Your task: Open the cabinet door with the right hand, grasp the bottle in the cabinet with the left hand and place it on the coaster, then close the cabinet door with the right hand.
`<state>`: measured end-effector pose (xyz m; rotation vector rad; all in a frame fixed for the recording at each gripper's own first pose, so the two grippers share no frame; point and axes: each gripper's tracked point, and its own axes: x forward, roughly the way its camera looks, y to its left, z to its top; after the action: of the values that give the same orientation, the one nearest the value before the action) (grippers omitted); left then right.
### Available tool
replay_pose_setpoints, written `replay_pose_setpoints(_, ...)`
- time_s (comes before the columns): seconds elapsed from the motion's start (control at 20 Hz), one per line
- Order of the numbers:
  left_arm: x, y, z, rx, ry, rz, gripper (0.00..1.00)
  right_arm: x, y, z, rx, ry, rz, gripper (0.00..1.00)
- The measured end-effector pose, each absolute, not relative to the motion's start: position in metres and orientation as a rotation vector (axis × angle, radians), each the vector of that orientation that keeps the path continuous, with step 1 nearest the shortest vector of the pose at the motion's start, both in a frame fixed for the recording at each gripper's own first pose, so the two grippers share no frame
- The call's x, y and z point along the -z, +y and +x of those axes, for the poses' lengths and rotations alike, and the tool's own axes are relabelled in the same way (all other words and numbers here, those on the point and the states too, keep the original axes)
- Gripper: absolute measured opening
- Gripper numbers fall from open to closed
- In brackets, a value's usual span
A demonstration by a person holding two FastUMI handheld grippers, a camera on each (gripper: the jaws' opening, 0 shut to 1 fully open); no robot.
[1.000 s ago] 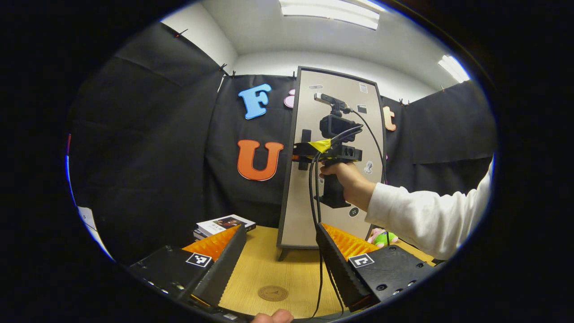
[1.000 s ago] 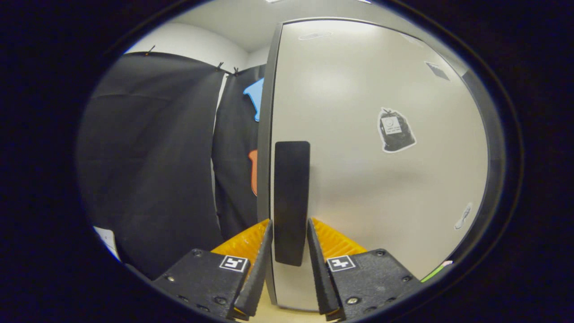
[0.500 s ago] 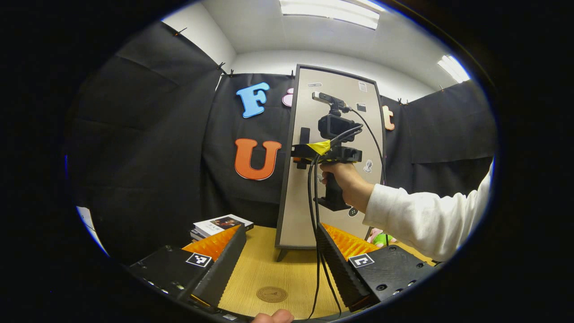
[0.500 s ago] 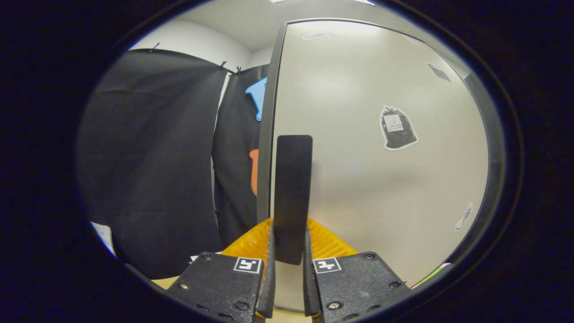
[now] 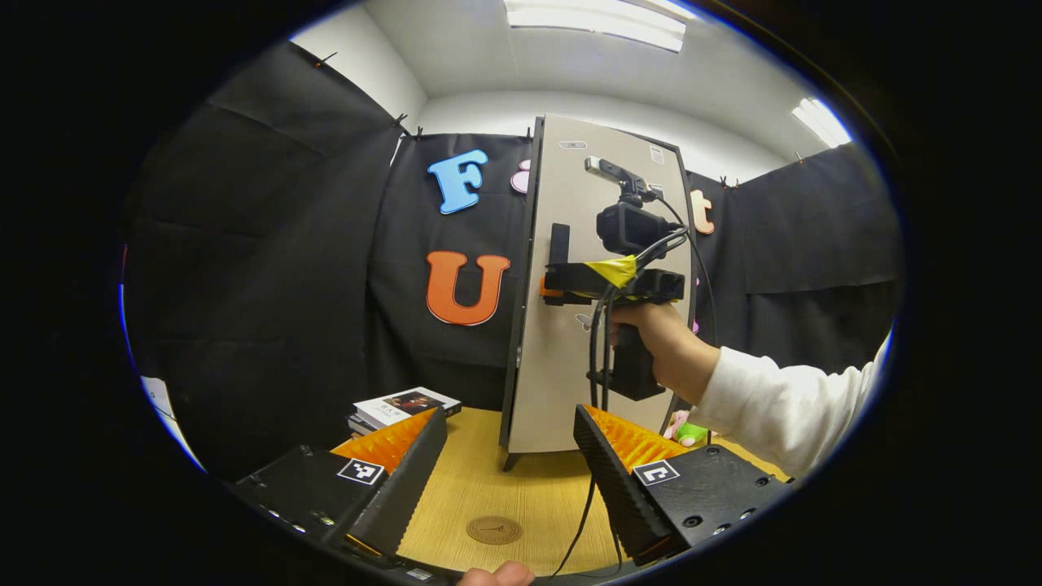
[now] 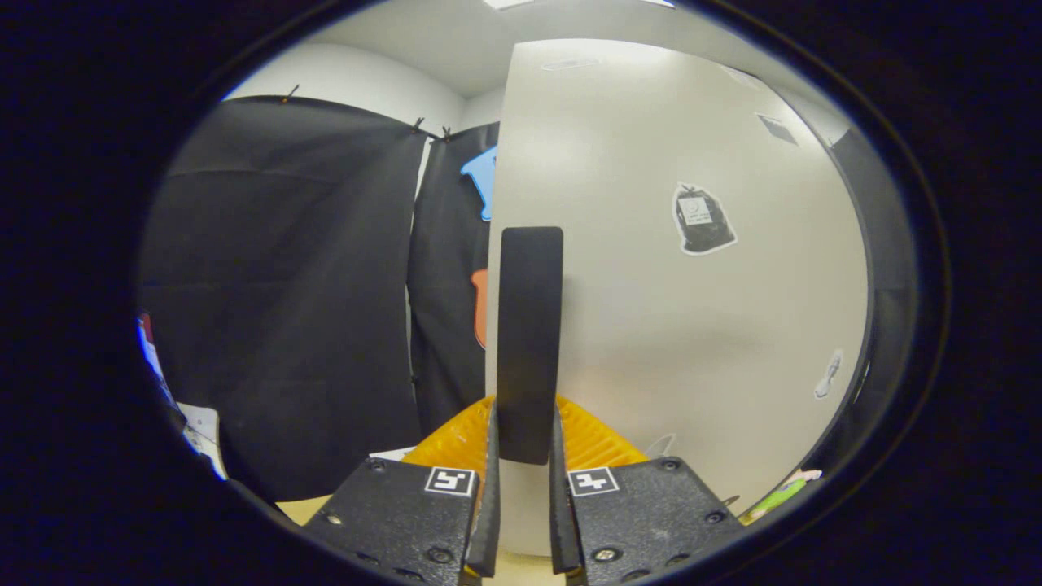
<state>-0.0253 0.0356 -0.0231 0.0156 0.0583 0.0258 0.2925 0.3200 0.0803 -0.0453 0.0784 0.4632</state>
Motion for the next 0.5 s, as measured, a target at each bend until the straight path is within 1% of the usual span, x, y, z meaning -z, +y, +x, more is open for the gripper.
replay_pose_setpoints(0.1, 0.021, 0.032, -0.03, -0.02, 0.057, 0.012, 0.95, -0.08, 0.318, 0.278, -0.487, 0.106, -0.013, 0.27)
replay_pose_setpoints(0.5, 0.023, 0.023, -0.042, -0.006, 0.057, 0.024, 0.95, -0.089, 0.272, 0.202, -0.543, 0.114, -0.007, 0.27)
